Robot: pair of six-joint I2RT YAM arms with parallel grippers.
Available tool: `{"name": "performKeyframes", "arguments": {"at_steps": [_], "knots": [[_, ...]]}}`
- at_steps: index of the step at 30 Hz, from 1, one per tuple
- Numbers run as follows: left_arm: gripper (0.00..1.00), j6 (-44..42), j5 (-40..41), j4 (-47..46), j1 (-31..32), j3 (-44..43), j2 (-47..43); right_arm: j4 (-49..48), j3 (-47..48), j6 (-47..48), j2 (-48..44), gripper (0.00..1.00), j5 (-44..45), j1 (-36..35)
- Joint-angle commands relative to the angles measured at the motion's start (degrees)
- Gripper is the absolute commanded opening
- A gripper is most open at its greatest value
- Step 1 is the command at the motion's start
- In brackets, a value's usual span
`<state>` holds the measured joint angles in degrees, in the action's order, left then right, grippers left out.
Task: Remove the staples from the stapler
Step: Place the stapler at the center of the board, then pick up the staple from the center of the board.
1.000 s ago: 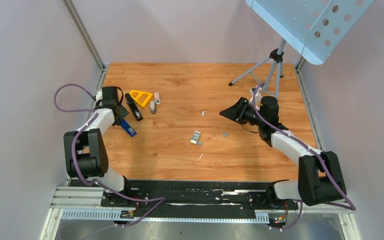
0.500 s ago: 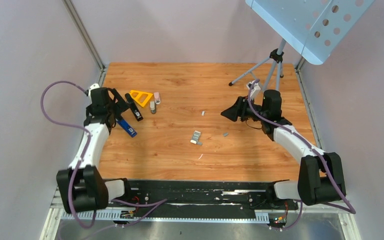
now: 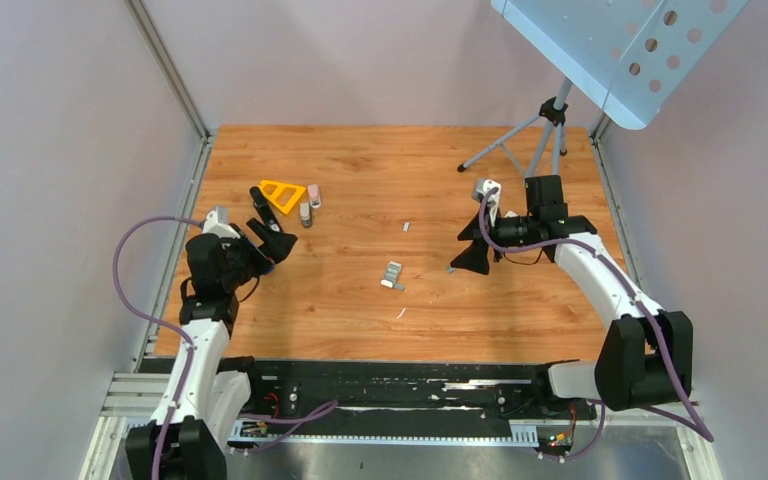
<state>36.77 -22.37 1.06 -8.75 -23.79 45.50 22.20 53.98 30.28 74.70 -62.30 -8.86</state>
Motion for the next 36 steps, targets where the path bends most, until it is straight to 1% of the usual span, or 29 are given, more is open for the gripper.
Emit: {"name": "performKeyframes", "arguments": {"at_steps": [1,6,8,14,16,19,23,27,32,36], "knots": [[1.00,4.9,-5.4,-6.9,3.6,1.4,-3.2,9.0,0.4,15.3,-1.2,0.81,-5.5,0.9],[1.00,7.7,0.0,-9.7,13.0,3.5,-5.0,13.5,0.6,27.8,-0.8,0.81,-4.8,0.8],[1.00,9.2,2.3,-11.9,16.5,5.0,-4.3,16.6,0.7,35.1,-0.6,0.82,-3.6,0.7],[1.00,11.0,4.2,-17.6,22.1,5.3,2.4,23.9,-1.7,60.0,1.3,0.82,4.9,-1.1],[1.00,11.0,4.7,-18.9,23.9,4.5,4.8,25.8,-2.2,66.4,2.3,0.82,7.0,-1.9],[1.00,10.9,5.9,-20.9,26.6,3.9,7.6,26.7,-2.4,72.4,4.3,0.82,8.9,-2.9],[1.00,11.1,6.6,-22.9,29.7,3.1,11.7,27.2,-0.1,75.1,8.4,0.80,10.3,-3.3],[1.00,10.6,7.4,-23.7,32.0,2.2,14.7,30.9,4.6,77.0,13.8,0.76,10.8,-3.4],[1.00,10.1,7.9,-24.4,33.7,1.2,17.2,36.0,10.6,78.6,21.3,0.67,12.5,-4.2],[1.00,10.0,8.2,-24.4,34.3,0.9,18.0,37.7,14.9,77.7,25.7,0.60,14.6,-5.2]]}}
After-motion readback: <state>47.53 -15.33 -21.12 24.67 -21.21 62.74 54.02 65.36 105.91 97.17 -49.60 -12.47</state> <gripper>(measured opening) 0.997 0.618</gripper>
